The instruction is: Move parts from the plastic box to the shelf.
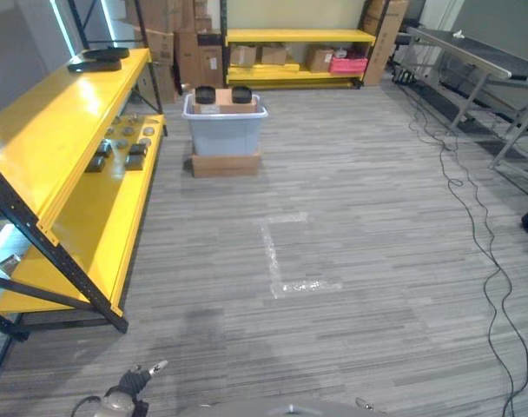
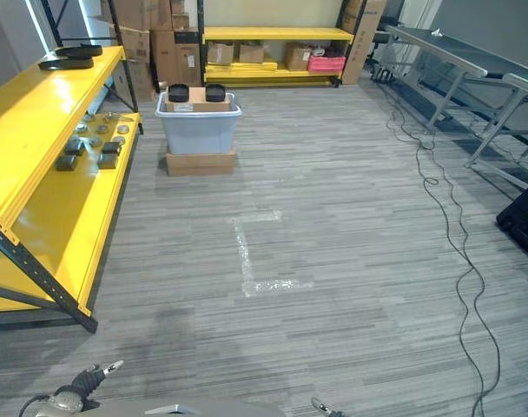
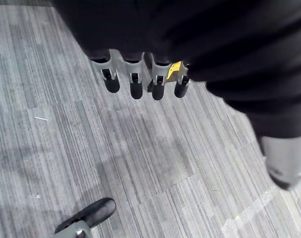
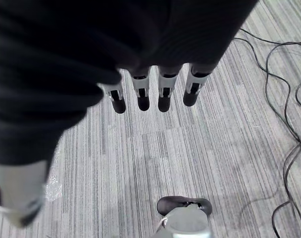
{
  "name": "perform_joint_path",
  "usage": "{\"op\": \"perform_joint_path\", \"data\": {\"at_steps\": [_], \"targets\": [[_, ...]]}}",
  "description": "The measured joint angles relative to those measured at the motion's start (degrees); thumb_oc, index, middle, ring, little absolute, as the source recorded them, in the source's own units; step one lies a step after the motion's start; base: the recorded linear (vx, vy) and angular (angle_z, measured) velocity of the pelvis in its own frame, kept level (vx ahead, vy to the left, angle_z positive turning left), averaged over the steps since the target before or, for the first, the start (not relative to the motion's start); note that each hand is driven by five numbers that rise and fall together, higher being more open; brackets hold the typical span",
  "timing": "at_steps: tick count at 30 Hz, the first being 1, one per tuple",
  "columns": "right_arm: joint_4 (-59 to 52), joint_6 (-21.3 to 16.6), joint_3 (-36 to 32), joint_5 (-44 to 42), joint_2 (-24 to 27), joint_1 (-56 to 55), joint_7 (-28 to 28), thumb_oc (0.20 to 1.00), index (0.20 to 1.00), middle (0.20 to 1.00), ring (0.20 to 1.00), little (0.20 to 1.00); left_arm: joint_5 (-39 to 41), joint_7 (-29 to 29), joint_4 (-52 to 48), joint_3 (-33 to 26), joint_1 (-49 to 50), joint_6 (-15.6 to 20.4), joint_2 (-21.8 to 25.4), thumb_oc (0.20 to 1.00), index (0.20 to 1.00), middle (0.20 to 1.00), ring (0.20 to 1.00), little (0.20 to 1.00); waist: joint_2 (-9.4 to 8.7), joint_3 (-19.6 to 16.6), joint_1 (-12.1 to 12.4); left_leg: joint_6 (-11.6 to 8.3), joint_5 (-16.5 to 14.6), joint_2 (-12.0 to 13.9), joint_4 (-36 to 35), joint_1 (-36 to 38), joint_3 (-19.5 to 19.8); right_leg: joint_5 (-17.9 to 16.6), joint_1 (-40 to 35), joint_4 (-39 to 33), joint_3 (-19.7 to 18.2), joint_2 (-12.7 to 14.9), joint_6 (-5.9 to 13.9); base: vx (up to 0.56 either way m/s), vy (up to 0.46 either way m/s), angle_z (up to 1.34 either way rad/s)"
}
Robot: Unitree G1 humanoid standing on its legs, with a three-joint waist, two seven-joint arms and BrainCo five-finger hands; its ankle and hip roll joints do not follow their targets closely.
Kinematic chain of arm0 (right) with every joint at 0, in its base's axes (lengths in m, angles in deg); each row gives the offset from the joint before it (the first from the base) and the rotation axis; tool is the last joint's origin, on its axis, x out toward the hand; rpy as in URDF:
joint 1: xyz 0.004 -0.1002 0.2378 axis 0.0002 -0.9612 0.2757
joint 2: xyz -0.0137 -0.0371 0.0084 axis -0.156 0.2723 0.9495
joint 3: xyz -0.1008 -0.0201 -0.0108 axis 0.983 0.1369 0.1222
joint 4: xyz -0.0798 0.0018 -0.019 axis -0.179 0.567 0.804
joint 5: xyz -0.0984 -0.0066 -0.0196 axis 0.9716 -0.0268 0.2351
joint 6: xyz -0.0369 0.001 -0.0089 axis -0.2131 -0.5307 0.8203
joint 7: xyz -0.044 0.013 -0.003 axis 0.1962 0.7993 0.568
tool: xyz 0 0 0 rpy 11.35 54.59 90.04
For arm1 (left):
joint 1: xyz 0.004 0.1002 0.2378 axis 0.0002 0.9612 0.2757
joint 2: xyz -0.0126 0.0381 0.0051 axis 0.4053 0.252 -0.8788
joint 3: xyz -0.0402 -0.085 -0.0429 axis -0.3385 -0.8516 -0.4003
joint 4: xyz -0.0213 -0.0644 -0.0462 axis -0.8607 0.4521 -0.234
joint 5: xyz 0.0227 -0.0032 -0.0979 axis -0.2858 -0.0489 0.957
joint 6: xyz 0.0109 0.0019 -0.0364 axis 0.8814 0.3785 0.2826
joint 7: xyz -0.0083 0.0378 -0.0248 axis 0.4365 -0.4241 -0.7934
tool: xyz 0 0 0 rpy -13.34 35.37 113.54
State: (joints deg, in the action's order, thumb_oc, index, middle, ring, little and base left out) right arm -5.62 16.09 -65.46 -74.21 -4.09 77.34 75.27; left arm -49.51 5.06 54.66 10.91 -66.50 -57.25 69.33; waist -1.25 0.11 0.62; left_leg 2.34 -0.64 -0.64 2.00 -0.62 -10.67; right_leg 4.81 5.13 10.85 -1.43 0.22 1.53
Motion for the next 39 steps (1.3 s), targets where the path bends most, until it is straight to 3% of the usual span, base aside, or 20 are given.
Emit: {"op": "perform_joint_path", "data": {"at_steps": [2,12,26,39], "targets": [[-0.02,0.01,-0.01,0.01,0.08,0.05,-0.28,1.000,1.000,1.000,1.000,1.000,0.02,0.01,0.90,-0.04,0.19,-0.02,-0.19,1.000,1.000,1.000,1.000,1.000,0.46,0.72,0.06,0.06,1.30,0.04,-1.57,1.65,0.00,-0.65,-1.55,-1.76,0.14,-0.20,-0.05,0.00,0.000,0.00],[0.03,0.01,-0.19,-2.16,0.15,1.19,-0.91,1.000,1.000,1.000,1.000,1.000,0.28,0.05,4.15,-0.39,0.20,-0.18,-0.73,1.000,1.000,1.000,1.000,1.000,2.61,2.15,-0.27,-0.02,1.61,0.14,-3.44,4.31,-0.10,-1.21,-4.70,-4.48,0.41,-0.45,-0.45,0.00,0.003,0.01],[1.52,0.00,-0.02,-2.25,-0.11,1.59,-0.83,1.000,1.000,1.000,1.000,1.000,1.94,0.09,2.72,-0.23,0.58,0.21,-2.03,1.000,1.000,1.000,1.000,1.000,1.38,2.71,0.30,-0.13,1.52,0.12,-4.35,4.93,0.72,-1.33,-5.60,-5.64,0.72,-0.54,-0.37,0.00,0.003,0.01],[2.78,0.74,1.15,-1.03,-1.28,2.27,0.68,1.000,1.000,1.000,1.000,1.000,2.89,1.71,3.80,-0.03,-0.13,0.13,-2.65,1.000,1.000,1.000,1.000,1.000,1.29,1.60,0.78,-0.17,1.49,0.10,-4.88,5.85,1.02,-1.71,-7.13,-7.19,1.07,-0.55,-0.45,0.00,-0.001,0.01]]}}
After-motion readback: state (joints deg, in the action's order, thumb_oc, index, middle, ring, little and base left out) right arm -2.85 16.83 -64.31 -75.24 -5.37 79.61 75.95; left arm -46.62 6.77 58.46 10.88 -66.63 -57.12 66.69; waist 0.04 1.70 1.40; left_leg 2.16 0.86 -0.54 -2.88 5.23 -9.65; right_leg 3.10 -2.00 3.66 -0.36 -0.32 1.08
